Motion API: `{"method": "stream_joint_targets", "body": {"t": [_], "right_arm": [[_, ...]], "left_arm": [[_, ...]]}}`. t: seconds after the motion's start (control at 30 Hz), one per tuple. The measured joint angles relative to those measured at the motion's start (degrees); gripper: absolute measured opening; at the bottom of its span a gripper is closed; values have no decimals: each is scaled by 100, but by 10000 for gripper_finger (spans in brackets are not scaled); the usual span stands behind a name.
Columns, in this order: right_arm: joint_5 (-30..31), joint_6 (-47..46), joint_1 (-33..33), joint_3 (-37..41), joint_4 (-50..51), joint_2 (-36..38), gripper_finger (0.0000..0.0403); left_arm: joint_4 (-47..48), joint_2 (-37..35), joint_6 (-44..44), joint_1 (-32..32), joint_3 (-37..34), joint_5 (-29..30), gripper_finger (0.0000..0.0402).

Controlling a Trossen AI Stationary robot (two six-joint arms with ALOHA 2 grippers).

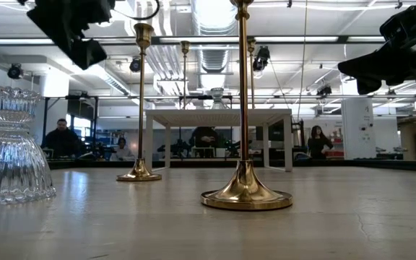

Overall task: Pick & Place candle stick holders
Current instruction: Move the gold candle holder to the top left of the table

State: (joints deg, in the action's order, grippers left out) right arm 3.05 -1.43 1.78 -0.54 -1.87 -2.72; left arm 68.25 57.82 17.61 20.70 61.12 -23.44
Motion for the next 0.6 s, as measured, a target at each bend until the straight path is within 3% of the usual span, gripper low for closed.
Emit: {"method": "stream_joint_targets", "body": {"t": [0.2, 0.37, 0.6], "right_arm": [[2, 2, -1, 0, 0, -2, 8], [0, 1, -2, 0, 0, 0, 8], [2, 10, -2, 0, 0, 0, 8]], "left_arm": [[-731, -34, -422, -422, -433, 3, 192], [-2111, -153, -1007, -809, -857, 13, 166], [-2990, -297, -1397, -1079, -1505, 225, 155]]}}
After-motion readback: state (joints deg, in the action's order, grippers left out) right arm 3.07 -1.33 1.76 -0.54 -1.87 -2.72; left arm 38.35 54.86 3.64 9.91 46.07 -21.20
